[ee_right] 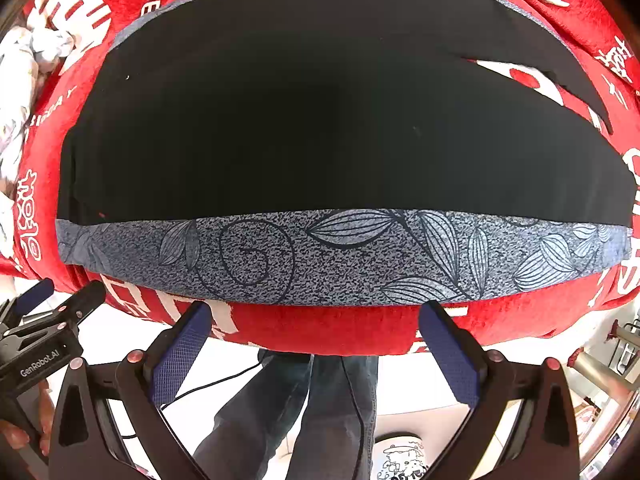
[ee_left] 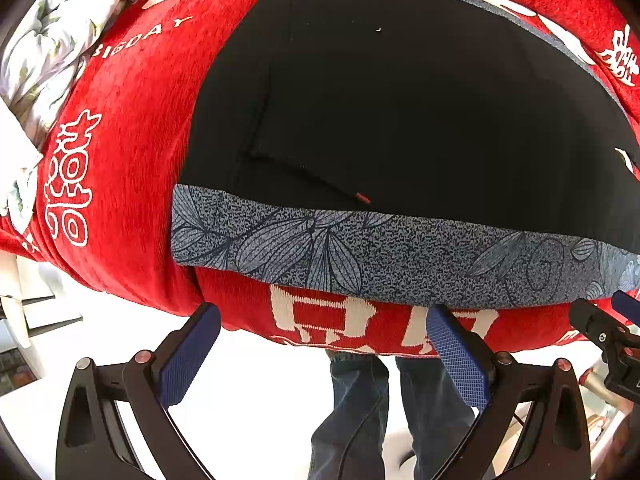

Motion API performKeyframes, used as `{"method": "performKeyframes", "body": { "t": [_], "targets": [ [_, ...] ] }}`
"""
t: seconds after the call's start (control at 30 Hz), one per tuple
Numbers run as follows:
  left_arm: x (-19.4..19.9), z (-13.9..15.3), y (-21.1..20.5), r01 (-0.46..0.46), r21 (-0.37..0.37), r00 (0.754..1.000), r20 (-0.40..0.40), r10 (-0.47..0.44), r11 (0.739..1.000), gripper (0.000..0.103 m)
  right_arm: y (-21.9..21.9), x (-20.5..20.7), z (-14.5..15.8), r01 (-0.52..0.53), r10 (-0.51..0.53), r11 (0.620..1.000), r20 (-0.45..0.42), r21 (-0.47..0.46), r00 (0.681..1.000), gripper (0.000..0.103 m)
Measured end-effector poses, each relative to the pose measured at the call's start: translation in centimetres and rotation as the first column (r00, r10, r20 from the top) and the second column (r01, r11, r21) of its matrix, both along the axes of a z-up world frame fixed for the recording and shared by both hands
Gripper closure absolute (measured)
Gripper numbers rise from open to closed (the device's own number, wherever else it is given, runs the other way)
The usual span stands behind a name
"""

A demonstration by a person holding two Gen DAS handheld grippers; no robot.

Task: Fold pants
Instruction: 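Position both grippers open over the grey waistband of the black pants, then grasp the waistband with both grippers and lift it up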

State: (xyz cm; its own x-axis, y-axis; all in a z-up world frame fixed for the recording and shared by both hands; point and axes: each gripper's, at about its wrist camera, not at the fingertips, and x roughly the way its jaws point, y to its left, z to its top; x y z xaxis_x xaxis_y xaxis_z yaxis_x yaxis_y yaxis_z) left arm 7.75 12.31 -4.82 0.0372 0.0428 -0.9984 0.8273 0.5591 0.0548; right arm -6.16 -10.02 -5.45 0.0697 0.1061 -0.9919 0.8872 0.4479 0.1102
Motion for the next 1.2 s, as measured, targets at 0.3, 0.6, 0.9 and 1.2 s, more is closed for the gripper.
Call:
{"method": "performKeyframes", "body": {
  "t": [0.3,0.6,0.9,1.2],
  "targets": [
    [0.0,-0.2,0.1,-0.013,-0.024,1.0,-0.021,0.013,1.0,0.0,0.0,0.3,0.7,0.015,-0.015,1.0,0.053,0.004,0.999,0.0],
    [3.7,-0.8,2.8,-0.156,-0.237,0.957,-0.277,0.088,0.959,0.0,0.4,-2.0,-2.2,0.088,-0.286,0.919,0.496,0.384,0.82,0.012],
    [4.3,-4.5,4.5,-0.227,-0.261,0.915,-0.388,0.114,0.938,0.0,1.9,-4.3,-8.0,0.13,-0.409,0.878,0.582,0.46,0.703,0.021],
    [3.9,-5.2,3.3,-0.323,-0.3,0.869,-0.47,0.155,0.898,0.0,1.5,-1.3,-7.9,0.131,-0.445,0.88,0.699,0.456,0.559,0.02]
  ]
}}
